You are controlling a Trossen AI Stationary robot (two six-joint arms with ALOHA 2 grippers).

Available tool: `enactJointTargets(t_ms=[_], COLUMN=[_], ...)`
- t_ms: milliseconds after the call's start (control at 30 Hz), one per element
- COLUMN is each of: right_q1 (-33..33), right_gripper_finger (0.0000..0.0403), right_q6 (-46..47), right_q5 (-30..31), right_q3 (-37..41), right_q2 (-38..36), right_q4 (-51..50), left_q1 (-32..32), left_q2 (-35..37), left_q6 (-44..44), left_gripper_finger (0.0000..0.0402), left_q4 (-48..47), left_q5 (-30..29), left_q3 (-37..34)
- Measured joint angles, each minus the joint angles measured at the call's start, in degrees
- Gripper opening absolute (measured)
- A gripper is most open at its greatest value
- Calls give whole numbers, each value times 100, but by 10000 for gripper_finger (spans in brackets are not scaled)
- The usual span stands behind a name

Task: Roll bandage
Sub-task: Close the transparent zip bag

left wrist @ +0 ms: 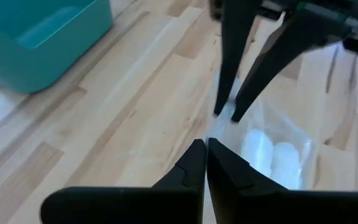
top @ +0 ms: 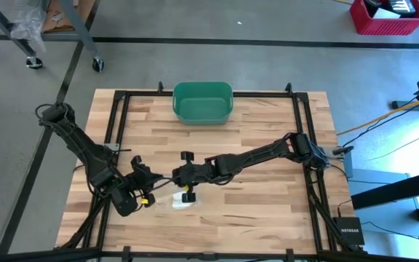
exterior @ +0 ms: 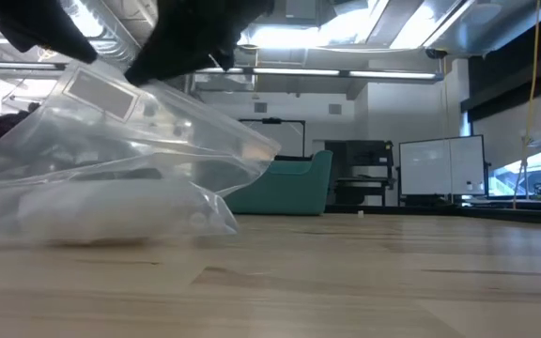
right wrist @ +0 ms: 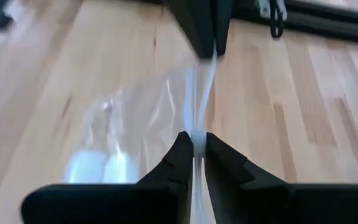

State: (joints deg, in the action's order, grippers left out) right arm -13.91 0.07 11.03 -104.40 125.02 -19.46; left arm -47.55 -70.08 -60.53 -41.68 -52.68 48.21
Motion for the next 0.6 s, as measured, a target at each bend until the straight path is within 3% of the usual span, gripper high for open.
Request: enactJointTargets(t_ms=[600], right_q1=[-2], right_gripper_finger=[35], right_q6=[25], right_q5=[200], right_q3=[15], right_q2=[-476], right_q4=[-2902], left_q1=[-404], left_q2=[15], left_q6=[-1121], left_gripper_finger=[0], left_q4=[-1074], left_q5=[255], left_q3=[2])
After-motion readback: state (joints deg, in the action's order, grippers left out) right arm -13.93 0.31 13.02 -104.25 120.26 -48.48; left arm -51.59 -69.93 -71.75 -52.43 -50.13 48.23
